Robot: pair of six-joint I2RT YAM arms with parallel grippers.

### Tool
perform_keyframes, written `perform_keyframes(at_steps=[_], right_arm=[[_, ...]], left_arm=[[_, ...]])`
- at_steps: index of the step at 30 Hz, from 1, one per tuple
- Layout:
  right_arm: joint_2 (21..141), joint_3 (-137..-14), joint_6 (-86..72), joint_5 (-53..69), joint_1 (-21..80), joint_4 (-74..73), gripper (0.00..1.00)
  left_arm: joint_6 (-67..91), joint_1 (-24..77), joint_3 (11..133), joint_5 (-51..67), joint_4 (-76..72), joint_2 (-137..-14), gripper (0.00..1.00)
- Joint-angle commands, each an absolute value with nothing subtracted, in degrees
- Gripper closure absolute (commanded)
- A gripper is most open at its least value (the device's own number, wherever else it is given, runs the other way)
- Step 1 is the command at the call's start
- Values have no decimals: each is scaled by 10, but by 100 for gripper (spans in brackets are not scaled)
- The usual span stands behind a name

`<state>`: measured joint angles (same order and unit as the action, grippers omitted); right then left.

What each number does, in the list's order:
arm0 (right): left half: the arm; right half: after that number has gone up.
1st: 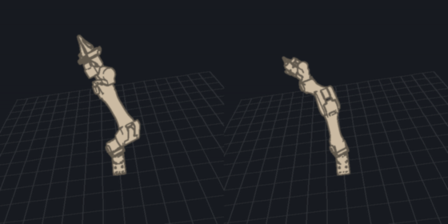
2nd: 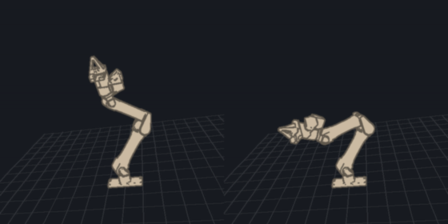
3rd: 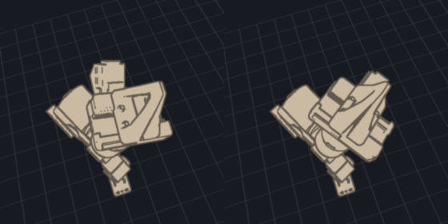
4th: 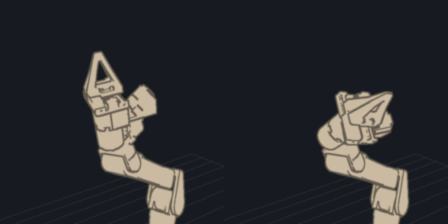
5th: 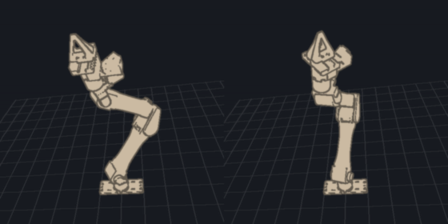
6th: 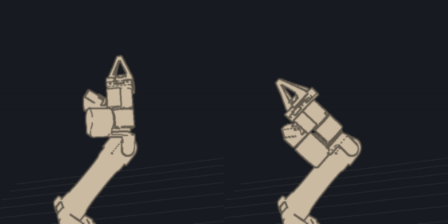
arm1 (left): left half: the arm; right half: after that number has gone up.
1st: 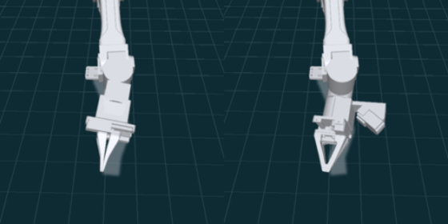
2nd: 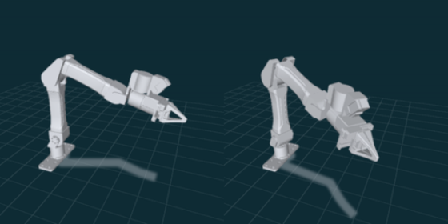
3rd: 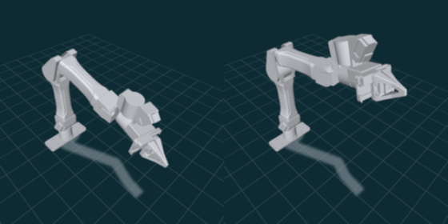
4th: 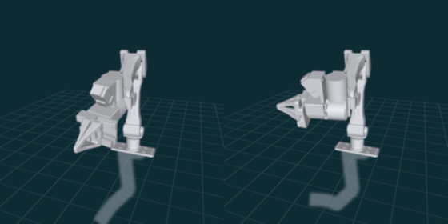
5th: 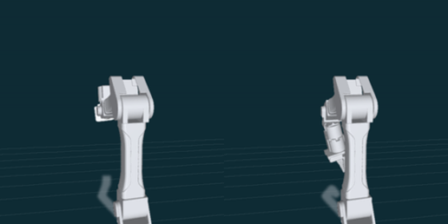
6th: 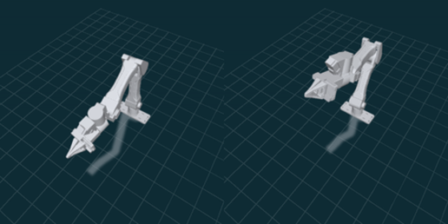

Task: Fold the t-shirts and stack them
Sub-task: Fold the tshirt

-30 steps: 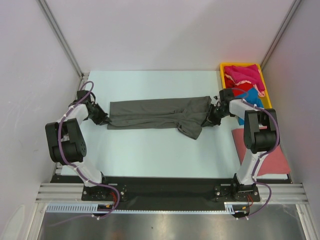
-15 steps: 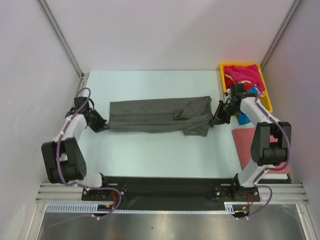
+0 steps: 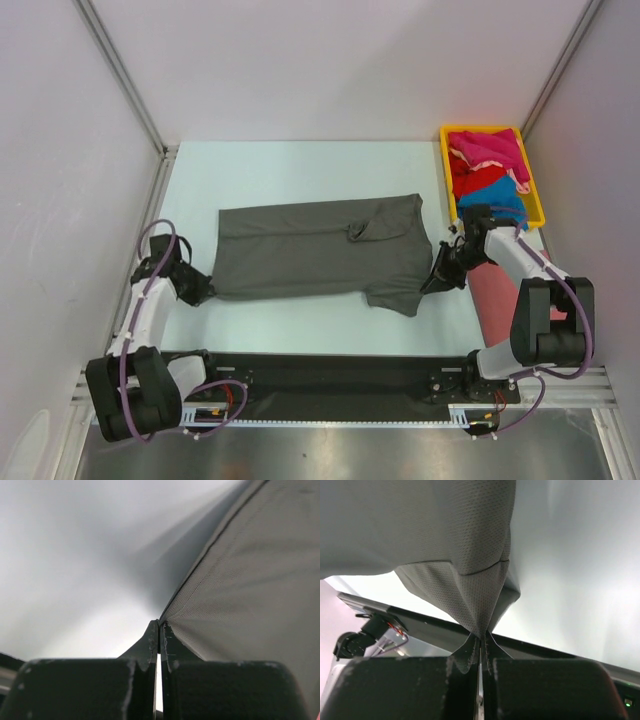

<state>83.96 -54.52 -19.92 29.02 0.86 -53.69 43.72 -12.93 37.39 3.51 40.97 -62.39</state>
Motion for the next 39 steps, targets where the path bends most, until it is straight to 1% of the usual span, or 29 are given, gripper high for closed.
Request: perform_keyframes(at_steps=[1,6,12,14,23,34,39], right_arm=[[822,-522,-185,304,4,-555,100],[817,-485,-186,309,4,-534,100],[821,-487,-189,317,4,-539,100],[827,-505,-188,317,-10,-540,100],[882,-591,-195,352,-13,-517,100],[1048,-767,-200,374,-15,-509,100],[1101,-830,-207,377,-15,-519,100]], left_arm=[[479,-136,332,10,423,-606,100],[486,-151,292,10,389,-631,100],[478,-156,304,15,387,-657,100],[468,-156,314,14,384,-663,100],[413,-155,396,45,378,-722,100],[388,-150,539,75,369,-864,100],[380,-139,597,86,380,-927,99]])
